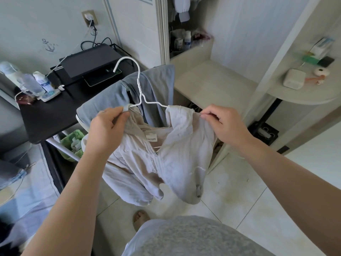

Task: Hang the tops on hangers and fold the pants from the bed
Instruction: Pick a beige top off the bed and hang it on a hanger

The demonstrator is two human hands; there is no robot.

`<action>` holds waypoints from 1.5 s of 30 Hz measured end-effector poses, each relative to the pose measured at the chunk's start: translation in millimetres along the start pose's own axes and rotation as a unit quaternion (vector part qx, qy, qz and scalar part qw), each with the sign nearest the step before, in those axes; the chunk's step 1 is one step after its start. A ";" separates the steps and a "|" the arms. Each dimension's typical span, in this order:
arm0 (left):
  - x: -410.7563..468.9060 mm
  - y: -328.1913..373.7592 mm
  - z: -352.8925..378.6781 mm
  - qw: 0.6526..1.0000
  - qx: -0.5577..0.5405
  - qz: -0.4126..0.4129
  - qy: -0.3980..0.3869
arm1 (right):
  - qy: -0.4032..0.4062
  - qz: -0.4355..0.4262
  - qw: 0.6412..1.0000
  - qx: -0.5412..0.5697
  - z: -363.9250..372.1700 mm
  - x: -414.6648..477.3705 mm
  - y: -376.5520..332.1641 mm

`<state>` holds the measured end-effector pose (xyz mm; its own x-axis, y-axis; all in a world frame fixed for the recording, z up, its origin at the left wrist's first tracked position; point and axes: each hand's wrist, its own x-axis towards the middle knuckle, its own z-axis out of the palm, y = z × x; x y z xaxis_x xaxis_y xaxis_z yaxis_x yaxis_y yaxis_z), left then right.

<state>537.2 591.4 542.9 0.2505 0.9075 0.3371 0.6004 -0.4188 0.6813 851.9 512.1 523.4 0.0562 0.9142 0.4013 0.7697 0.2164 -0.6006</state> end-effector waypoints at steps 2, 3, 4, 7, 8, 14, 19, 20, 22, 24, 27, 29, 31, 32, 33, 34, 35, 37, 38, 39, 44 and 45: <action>0.7 -0.2 0.0 1.000 0.013 0.015 0.006 | -0.013 0.008 1.000 0.009 -2.9 0.0 -0.2; 0.8 -0.6 0.0 1.000 0.017 0.021 0.008 | -0.020 0.011 1.000 0.011 -3.6 0.3 -0.6; 0.5 -0.8 -0.2 0.999 0.018 0.025 0.008 | -0.027 0.013 1.000 0.007 -4.3 0.6 -1.4; 0.5 1.2 -3.4 0.999 0.016 0.044 0.005 | -0.017 -0.001 1.000 -0.014 -7.8 3.5 -5.8; 0.8 2.6 -5.0 0.998 0.017 0.058 -0.001 | 0.001 -0.011 1.000 -0.020 -9.5 5.4 -8.5; 3.9 8.2 -6.6 0.991 -0.039 0.104 -0.078 | -0.024 0.026 0.999 -0.038 -9.9 35.9 -23.1; 2.6 13.4 -2.5 0.992 -0.051 0.083 -0.082 | -0.182 0.049 0.973 0.135 -1.9 35.6 -42.4; 2.9 17.1 -1.3 0.991 -0.040 0.095 -0.086 | -0.191 0.037 0.970 0.147 1.0 34.4 -46.9; 1.7 22.2 5.1 0.991 -0.005 0.114 -0.069 | -0.192 0.011 0.972 0.138 7.5 33.5 -55.0; -3.7 26.6 18.5 0.996 0.052 0.072 0.022 | -0.152 0.021 0.978 0.142 12.0 34.5 -60.7; -18.6 33.1 42.2 0.986 0.042 -0.061 0.150 | -0.099 0.071 0.978 0.168 14.7 35.2 -65.6; -22.5 33.6 57.4 0.983 -0.070 -0.136 0.103 | -0.099 0.071 0.972 0.199 14.8 34.9 -70.5; -23.0 34.4 69.7 0.974 -0.129 -0.175 0.064 | -0.102 0.069 0.967 0.221 14.3 35.0 -73.3; -21.6 34.0 73.4 0.972 -0.142 -0.173 0.073 | -0.105 0.068 0.967 0.224 13.8 34.9 -73.6; -19.5 34.0 74.5 0.970 -0.156 -0.163 0.089 | -0.107 0.065 0.967 0.221 13.4 34.6 -72.9; -16.6 35.8 72.0 0.968 -0.168 -0.152 0.106 | -0.108 0.062 0.969 0.213 12.6 33.9 -71.4; -13.2 36.6 67.6 0.967 -0.171 -0.142 0.122 | -0.108 0.059 0.972 0.199 11.3 32.8 -68.6; -5.4 30.2 57.1 0.964 -0.166 -0.135 0.158 | -0.119 0.051 0.982 0.138 7.5 28.6 -60.9; -1.8 26.0 51.8 0.961 -0.163 -0.140 0.172 | -0.133 0.047 0.985 0.102 5.6 25.7 -57.1; 0.7 22.2 47.8 0.960 -0.159 -0.146 0.176 | -0.148 0.047 0.985 0.072 4.8 22.9 -54.0; -0.7 28.1 46.2 0.986 -0.142 -0.073 0.042 | -0.127 0.082 0.986 0.067 10.5 19.8 -54.5; -3.3 30.7 47.4 0.990 -0.133 -0.041 0.019 | -0.122 0.092 0.985 0.084 11.3 21.3 -56.0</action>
<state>590.8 577.1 531.9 0.1762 0.9394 0.2941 0.3946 -0.3411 0.8532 802.9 523.3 557.8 0.0155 0.9939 0.1093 0.6429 0.0738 -0.7624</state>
